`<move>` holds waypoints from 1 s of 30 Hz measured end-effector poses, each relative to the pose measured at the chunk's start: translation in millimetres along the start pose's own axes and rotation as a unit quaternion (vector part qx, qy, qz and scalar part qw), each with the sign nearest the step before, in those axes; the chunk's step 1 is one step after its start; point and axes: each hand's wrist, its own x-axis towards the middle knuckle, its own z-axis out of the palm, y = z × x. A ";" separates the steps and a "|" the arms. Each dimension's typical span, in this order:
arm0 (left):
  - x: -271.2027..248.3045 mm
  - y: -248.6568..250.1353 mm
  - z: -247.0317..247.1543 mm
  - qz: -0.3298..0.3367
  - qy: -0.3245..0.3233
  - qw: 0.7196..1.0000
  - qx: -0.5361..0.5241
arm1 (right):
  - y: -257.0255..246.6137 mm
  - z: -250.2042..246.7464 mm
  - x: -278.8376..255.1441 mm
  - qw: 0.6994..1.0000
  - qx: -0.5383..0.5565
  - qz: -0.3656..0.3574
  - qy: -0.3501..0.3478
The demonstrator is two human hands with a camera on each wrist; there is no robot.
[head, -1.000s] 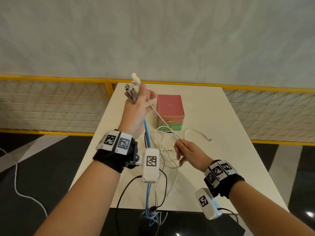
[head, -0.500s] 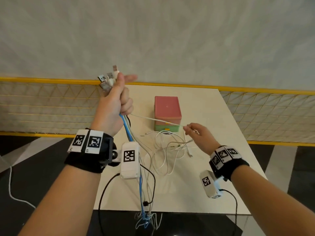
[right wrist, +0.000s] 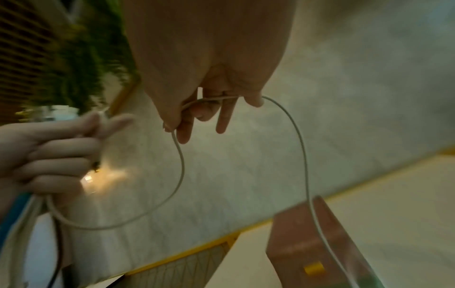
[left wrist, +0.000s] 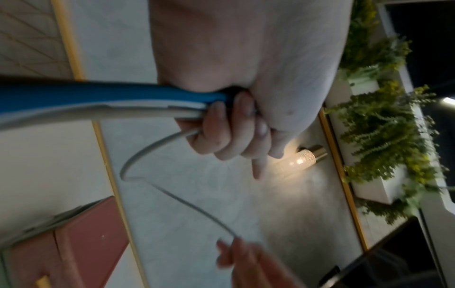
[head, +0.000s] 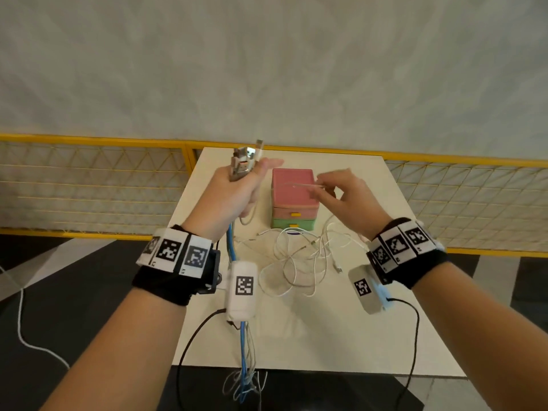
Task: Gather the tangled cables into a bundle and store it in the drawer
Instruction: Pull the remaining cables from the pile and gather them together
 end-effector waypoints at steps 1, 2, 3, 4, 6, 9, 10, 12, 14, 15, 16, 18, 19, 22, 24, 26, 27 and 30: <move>-0.3 0.2 4.2 0.009 -0.008 1.000 0.026 | -9.7 -2.3 4.0 0.999 -0.017 -0.034 0.002; -1.1 1.5 8.9 0.018 -0.021 0.998 0.048 | -19.1 -4.3 7.0 0.998 -0.019 -0.065 0.003; -1.0 2.1 13.5 0.021 -0.033 0.997 0.070 | -27.5 -5.9 8.9 0.996 -0.010 -0.090 0.001; -1.0 3.3 17.6 0.018 -0.044 0.995 0.092 | -33.0 -7.1 10.4 0.994 0.000 -0.107 0.000; -1.1 5.1 21.4 0.002 -0.056 0.990 0.129 | -38.4 -10.6 13.1 0.992 0.009 -0.126 0.005; 0.3 3.5 18.1 0.017 -0.033 0.989 0.143 | -33.8 -19.1 12.9 0.992 0.029 -0.119 -0.001; 1.0 3.0 15.5 0.032 -0.010 0.990 0.136 | -29.5 -20.0 12.1 0.994 0.027 -0.102 -0.012; 4.5 1.7 9.5 0.052 0.064 0.993 0.087 | -16.6 -17.3 9.5 0.997 0.007 -0.052 -0.051; 8.4 5.6 0.4 0.061 0.157 0.986 0.003 | 4.6 -10.9 3.9 0.995 -0.011 0.016 -0.098; 9.6 9.6 -5.3 0.062 0.197 0.978 -0.036 | 16.9 -7.5 -0.4 0.992 -0.015 0.051 -0.116; 10.6 12.9 -11.8 0.063 0.225 0.970 -0.065 | 28.5 -4.8 -5.3 0.989 -0.015 0.080 -0.125; 12.0 15.2 -23.1 0.061 0.237 0.966 -0.078 | 45.0 -2.1 -12.3 0.987 -0.006 0.113 -0.113; 11.3 14.9 -26.0 0.059 0.227 0.970 -0.067 | 47.7 -2.0 -13.6 0.988 -0.002 0.118 -0.097; 8.8 8.9 -27.4 0.044 0.207 0.977 -0.027 | 38.0 -4.1 -8.1 0.993 0.011 0.112 -0.033; 7.2 5.9 -25.2 0.041 0.221 0.974 -0.034 | 26.4 -7.3 -0.7 0.996 0.007 0.091 0.010; 5.3 3.9 -22.4 0.050 0.258 0.964 -0.037 | 13.9 -11.7 6.8 0.998 -0.016 0.057 0.035; 3.9 3.9 -20.1 0.056 0.275 0.959 -0.031 | 6.9 -13.5 10.1 0.998 -0.030 0.037 0.035; -1.6 9.3 -6.6 0.066 0.251 0.966 0.013 | -14.4 -14.0 18.8 0.995 -0.089 -0.046 0.012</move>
